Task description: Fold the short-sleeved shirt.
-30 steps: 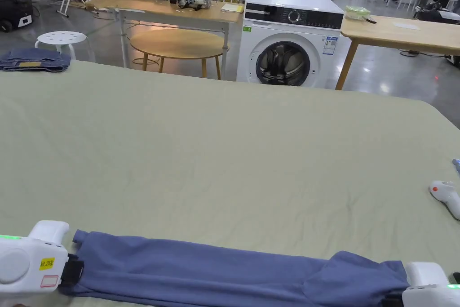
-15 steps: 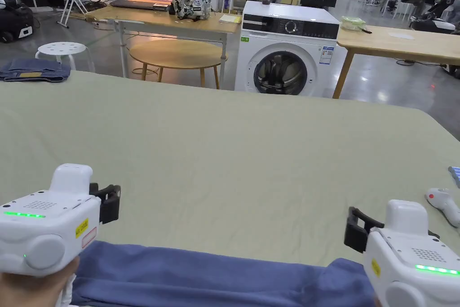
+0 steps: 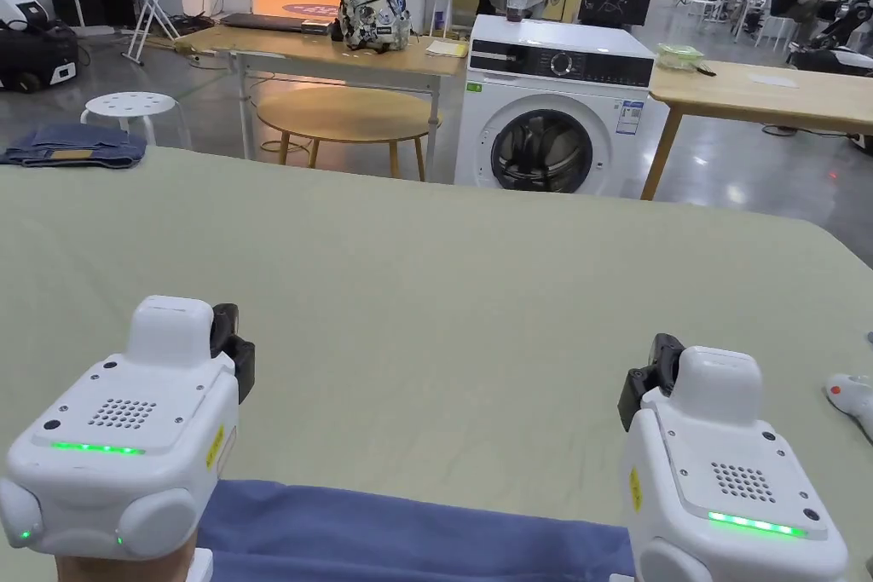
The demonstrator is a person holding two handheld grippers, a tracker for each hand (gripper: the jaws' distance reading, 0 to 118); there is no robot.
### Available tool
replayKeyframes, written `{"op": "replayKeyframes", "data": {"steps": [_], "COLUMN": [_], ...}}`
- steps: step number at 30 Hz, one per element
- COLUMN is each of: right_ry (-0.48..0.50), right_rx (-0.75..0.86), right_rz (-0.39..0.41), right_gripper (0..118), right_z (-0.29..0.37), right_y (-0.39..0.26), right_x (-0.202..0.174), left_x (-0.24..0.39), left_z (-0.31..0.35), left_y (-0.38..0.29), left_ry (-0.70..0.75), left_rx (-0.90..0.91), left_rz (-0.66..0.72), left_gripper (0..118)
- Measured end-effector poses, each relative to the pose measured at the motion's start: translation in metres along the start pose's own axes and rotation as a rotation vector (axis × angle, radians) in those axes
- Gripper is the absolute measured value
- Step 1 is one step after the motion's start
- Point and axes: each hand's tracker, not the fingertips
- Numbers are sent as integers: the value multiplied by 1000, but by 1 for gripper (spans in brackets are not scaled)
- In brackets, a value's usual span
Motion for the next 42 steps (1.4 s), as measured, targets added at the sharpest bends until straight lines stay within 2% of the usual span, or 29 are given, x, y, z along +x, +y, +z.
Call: {"op": "replayKeyframes", "data": {"steps": [4, 6, 11, 15, 19, 21, 22, 23, 24, 25, 26, 29, 34, 37, 42], "right_ry": [12, 19, 36, 54, 63, 68, 68, 69, 73, 75, 76, 77, 79, 80, 77], "right_rx": [-4, -13, -51, -93, -125, -142, -149, -156, -161, -167, -172, -183, -197, -203, -213], "right_rz": [7, 5, 24, 38, 46, 50, 54, 56, 56, 57, 58, 64, 71, 81, 70], "right_gripper": [0, 0, 0, 0, 0, 0, 0, 0, 0, 0, 0, 0, 0, 0, 0], "right_z": [-2, -4, -10, -14, -17, -20, -21, -22, -22, -23, -23, -24, -25, -25, -26], "right_y": [1, 1, -4, -11, -19, -23, -24, -26, -27, -28, -30, -32, -35, -37, -40], "right_x": [-1, 0, -1, -3, -5, -6, -7, -8, -7, -7, -8, -7, -6, -5, -5], "left_x": [-14, -27, -79, -117, -159, -161, -164, -169, -183, -187, -191, -197, -185, -196, -186], "left_z": [0, -5, -28, -50, -73, -66, -68, -71, -82, -84, -87, -89, -83, -89, -89], "left_y": [2, 2, -10, -36, -71, -74, -79, -84, -94, -98, -103, -109, -129, -142, -159], "left_ry": [-15, -47, -171, -314, -450, -452, -458, -466, -458, -458, -465, -431, -487, -569, -689], "left_rx": [-19, -101, -369, -634, -784, -825, -845, -876, -885, -895, -909, -937, -1023, -970, -1003], "left_rz": [15, 34, 245, 298, 499, 519, 528, 540, 552, 568, 596, 603, 651, 698, 966], "left_gripper": [0, 0, 0, 0, 0, 0, 4, 17, 38, 51, 51, 79, 81, 82, 80]}}
